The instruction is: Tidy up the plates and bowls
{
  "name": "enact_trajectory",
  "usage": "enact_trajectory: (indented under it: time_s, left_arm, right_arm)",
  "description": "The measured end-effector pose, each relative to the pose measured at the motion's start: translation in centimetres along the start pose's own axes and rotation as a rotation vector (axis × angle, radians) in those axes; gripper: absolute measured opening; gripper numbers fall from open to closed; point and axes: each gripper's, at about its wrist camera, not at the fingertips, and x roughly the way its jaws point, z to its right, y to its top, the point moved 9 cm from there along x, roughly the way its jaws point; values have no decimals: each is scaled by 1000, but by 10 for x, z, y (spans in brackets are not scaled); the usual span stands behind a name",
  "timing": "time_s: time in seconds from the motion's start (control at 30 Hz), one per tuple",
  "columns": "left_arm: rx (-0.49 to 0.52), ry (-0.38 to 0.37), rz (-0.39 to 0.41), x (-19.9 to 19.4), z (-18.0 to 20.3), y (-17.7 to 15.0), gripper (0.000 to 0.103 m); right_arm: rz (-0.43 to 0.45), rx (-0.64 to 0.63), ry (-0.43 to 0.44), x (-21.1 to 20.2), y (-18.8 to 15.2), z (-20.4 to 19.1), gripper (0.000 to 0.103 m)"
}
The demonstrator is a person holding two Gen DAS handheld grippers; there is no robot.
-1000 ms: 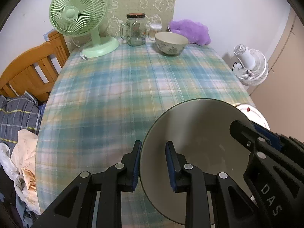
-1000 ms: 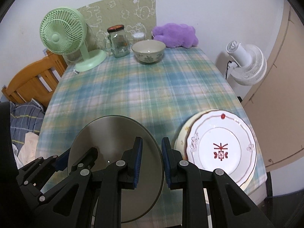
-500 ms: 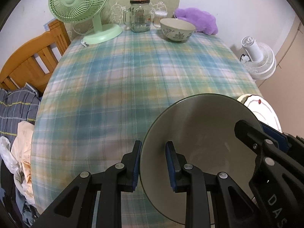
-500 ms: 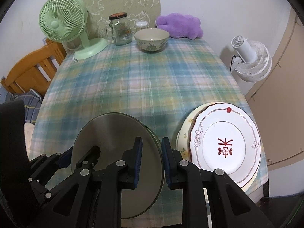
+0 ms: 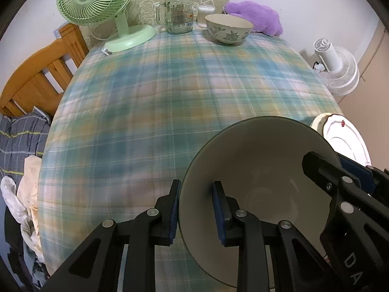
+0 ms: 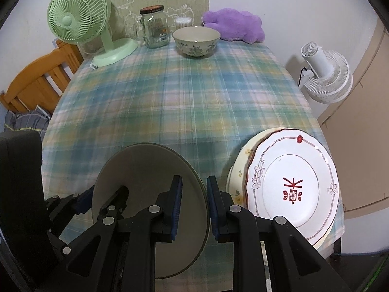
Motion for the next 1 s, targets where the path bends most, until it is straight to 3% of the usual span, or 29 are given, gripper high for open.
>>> enact_trajectory:
  time_s: [0.3,0.37,0.53,0.6,0.63,0.7,0.77,0.83,0.9,1.0]
  left_arm:
    - [43,19,26,-2,7,4,25]
    - [50,11,22,-2,9,4,33]
    - [55,-27,14,-5,11,4,42]
    - [63,-44,22,-9,13,4,51]
    - [65,-52,28,-12,13,5,62]
    - [70,-52,36,-16,12,5,67]
    - [68,-64,28,-20,10,4,74]
    - [68,-75,34,-27,9,4,74]
    - [72,-83,49,-35,7,6,75]
    - [71,-95,75,-47,5,11,79]
  right_arm:
    - [-13,37,2,13,-6,7,24]
    - [-10,54,7,14,-6,11,24]
    - [-14,80,23,16,-8,11,24]
    - [-16,85,25,16,-7,11,24]
    - [-16,86,25,15,-8,11,24]
    - [-14,89,33,12,-8,10,25]
    - [-11,92,44,9,-9,10,35]
    - [15,95,44,0,-8,8,61]
    - [61,97,28,-13,-5,7,66]
    - [75,95,22,-25,-2,3,67]
